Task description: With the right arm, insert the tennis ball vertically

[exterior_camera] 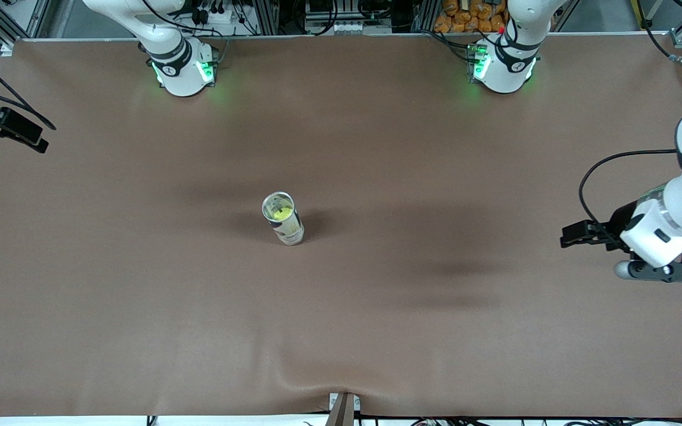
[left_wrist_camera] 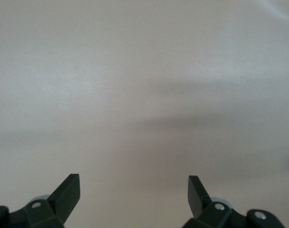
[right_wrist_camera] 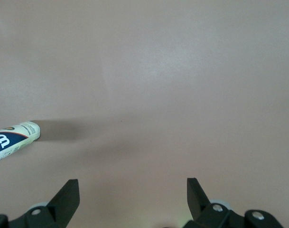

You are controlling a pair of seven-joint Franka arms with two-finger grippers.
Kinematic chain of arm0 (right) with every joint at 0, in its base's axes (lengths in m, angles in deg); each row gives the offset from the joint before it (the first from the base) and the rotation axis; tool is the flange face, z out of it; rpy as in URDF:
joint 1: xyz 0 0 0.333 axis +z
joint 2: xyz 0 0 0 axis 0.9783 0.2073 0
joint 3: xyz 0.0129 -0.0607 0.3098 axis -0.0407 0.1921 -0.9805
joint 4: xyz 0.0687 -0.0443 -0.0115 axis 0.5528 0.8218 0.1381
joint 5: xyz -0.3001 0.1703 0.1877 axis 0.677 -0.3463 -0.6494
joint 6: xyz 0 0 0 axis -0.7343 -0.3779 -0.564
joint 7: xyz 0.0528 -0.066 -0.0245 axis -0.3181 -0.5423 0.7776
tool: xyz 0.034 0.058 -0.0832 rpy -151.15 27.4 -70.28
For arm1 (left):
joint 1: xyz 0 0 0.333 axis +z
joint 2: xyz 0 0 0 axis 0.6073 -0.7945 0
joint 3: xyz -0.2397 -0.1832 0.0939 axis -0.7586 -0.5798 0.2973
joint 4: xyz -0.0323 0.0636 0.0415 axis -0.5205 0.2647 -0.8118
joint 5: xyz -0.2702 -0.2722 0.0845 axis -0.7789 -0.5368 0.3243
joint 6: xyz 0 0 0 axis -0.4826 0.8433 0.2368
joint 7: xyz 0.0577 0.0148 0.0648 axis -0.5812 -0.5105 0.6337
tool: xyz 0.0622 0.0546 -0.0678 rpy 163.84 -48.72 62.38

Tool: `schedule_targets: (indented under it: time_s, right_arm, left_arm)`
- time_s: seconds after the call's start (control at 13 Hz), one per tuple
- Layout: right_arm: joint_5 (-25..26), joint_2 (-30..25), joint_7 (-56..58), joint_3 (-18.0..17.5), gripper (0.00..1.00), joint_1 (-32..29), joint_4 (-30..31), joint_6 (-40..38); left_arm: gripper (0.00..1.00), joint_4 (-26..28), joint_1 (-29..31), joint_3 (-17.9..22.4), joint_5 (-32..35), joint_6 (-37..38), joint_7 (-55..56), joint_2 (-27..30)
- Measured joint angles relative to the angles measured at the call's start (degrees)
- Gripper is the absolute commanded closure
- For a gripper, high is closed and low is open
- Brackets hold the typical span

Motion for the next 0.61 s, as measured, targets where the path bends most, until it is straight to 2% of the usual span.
schedule_targets:
  time_s: [0.46,0.61]
  right_arm:
    - [-0.9,0.0,0.6,0.0,0.0,-0.6,0.0,0.0]
    - [-0.9,0.0,4.4,0.0,0.0,-0.6,0.0,-0.1]
  left_arm:
    - [0.0,-0.1,4.8,0.0,0.0,0.1,-3.0,3.2]
    - [0.0,-0.3,5.3,-0.2,0.0,0.3,-4.0,4.6]
